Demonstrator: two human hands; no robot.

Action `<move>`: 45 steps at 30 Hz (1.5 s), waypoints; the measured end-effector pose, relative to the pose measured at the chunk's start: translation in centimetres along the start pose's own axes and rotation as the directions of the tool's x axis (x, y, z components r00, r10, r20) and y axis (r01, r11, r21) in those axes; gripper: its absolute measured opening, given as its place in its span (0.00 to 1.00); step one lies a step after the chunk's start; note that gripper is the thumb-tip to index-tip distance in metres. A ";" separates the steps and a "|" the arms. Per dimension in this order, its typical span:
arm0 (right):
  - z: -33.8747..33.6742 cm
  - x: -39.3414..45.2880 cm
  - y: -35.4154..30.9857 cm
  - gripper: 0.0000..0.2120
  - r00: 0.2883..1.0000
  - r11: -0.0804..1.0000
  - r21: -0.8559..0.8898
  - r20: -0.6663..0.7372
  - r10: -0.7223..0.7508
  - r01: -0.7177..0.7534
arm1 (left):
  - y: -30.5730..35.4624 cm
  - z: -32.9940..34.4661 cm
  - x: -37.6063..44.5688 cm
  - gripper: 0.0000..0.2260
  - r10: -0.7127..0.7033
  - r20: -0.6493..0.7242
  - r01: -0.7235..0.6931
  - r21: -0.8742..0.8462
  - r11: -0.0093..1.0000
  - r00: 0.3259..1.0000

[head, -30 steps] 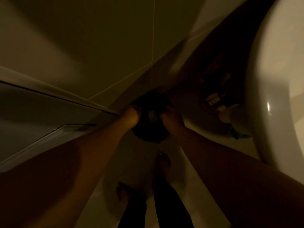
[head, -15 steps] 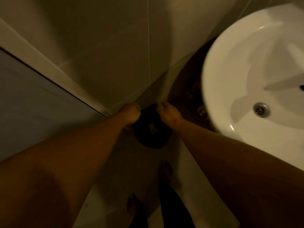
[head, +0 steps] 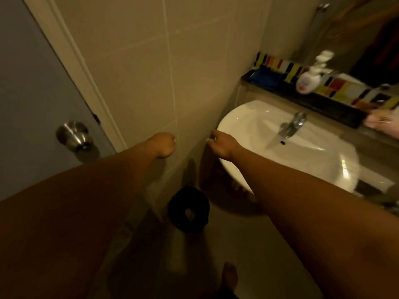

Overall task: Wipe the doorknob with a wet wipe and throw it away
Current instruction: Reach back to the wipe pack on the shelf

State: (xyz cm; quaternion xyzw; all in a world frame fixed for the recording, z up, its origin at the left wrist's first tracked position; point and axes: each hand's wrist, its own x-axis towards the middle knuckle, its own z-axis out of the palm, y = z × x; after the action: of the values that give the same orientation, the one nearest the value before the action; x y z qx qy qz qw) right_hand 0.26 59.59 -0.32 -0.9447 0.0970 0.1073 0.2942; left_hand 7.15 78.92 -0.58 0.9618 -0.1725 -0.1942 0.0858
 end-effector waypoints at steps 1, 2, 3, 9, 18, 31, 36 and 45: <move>-1.9 -1.0 0.2 0.25 0.999 1.000 -0.021 -0.053 0.003 -0.004 | 1.4 -1.5 -0.3 0.20 0.025 -0.034 -0.024 0.017 1.000 0.999; -3.8 -2.0 0.5 0.24 0.994 0.999 -0.042 -0.106 0.008 -0.012 | 3.0 -2.9 -0.6 0.20 0.051 -0.063 -0.050 0.024 0.998 0.997; -5.5 -3.1 1.0 0.24 0.988 0.998 -0.063 -0.152 0.013 -0.023 | 4.7 -4.0 -1.0 0.21 0.083 -0.085 -0.080 0.031 0.996 0.993; -13.4 -9.0 5.6 0.26 0.956 0.983 -0.142 -0.285 0.075 -0.119 | 16.1 -8.3 -3.3 0.20 0.284 -0.146 -0.271 0.105 0.957 0.948; -24.6 -19.3 17.0 0.20 0.870 0.939 -0.202 -0.466 0.160 -0.280 | 34.8 -9.0 -5.4 0.18 0.487 -0.170 -0.459 0.180 0.870 0.857; -33.8 -26.6 35.2 0.23 0.806 0.890 -0.175 -0.524 0.277 -0.420 | 57.5 -3.5 -4.6 0.18 0.629 -0.119 -0.617 0.127 0.777 0.768; -35.8 -25.3 39.9 0.24 0.791 0.896 -0.144 -0.541 0.284 -0.420 | 61.9 -1.9 -0.9 0.18 0.612 -0.070 -0.604 0.104 0.790 0.788; -38.4 -16.6 49.7 0.23 0.738 0.889 0.157 -0.506 0.446 -0.430 | 69.8 1.6 11.8 0.18 0.650 -0.020 -0.646 0.091 0.758 0.760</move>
State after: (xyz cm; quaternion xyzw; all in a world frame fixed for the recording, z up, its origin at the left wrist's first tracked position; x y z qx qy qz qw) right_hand -22.26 -0.73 8.25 -0.8829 0.3951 -0.0925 0.2362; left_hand -4.17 9.83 10.17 0.8501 -0.4996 -0.1212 0.1142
